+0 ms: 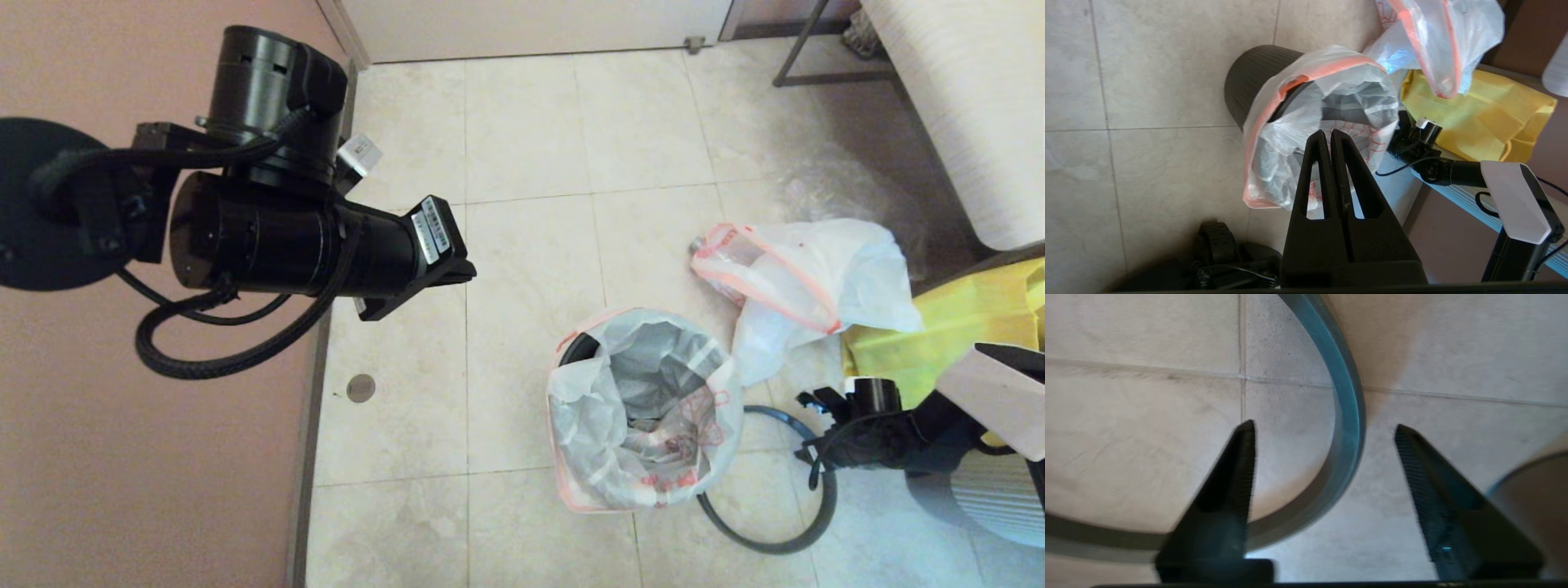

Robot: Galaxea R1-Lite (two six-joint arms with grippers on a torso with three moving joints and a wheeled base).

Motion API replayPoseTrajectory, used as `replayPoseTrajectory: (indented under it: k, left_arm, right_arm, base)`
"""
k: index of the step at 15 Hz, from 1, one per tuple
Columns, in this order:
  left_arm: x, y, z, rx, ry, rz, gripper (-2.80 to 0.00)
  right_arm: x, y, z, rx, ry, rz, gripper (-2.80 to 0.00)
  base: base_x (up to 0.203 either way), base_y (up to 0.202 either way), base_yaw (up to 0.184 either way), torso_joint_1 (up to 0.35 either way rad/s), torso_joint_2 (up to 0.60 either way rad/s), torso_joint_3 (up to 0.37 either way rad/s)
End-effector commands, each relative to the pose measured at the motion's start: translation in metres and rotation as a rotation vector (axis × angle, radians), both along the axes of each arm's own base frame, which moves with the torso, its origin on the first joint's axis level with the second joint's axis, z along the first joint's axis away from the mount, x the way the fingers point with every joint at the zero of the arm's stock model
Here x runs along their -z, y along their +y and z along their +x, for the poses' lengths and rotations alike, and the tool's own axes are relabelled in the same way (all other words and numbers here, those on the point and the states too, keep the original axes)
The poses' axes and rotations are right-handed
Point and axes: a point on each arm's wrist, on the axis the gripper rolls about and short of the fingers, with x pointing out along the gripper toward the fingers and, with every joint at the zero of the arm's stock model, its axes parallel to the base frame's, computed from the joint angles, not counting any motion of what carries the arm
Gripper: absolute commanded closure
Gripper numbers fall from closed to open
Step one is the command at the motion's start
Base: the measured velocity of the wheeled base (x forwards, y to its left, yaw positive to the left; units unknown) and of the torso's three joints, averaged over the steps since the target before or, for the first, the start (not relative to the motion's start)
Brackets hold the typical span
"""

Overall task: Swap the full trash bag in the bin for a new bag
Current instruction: Place the trash can ring on the trash can

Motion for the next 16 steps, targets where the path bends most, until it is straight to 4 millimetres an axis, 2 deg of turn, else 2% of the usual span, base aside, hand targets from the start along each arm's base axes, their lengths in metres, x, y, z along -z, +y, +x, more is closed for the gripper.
replayPoseTrajectory:
  k: [1,2,5,11,14,16]
  left_arm:
    - [0.002,0.001,0.003,-0.009,0.007,0.000,0.00]
    - [0.000,0.002,0.002,-0.012,0.002,-0.003,0.00]
    - [-0.003,0.005,0.001,-0.018,-0.007,-0.009,0.00]
    - [-0.017,0.019,-0.009,-0.037,-0.052,-0.025,0.00]
    - [-0.022,0.021,-0.012,-0.035,-0.067,-0.030,0.00]
    - [-0.021,0.020,-0.013,-0.032,-0.066,-0.031,0.00]
  right_arm:
    - [0.013,-0.004,0.002,0.006,0.023,0.002,-2.80]
    - [0.013,-0.006,0.003,0.011,0.034,0.004,0.00]
    - [0.012,-0.007,0.004,0.016,0.051,0.009,0.00]
    - [0.022,-0.011,-0.008,0.081,0.134,0.000,0.00]
    - [0.004,-0.010,-0.014,0.084,0.115,-0.006,0.00]
    - [0.006,-0.011,-0.014,0.083,0.104,-0.013,0.00]
  base:
    - [0.000,0.000,0.000,0.000,0.00,0.000]
    - [0.000,0.000,0.000,0.000,0.00,0.000]
    - [0.000,0.000,0.000,0.000,0.00,0.000]
    - [0.000,0.000,0.000,0.000,0.00,0.000]
    - [0.000,0.000,0.000,0.000,0.00,0.000]
    - [0.000,0.000,0.000,0.000,0.00,0.000]
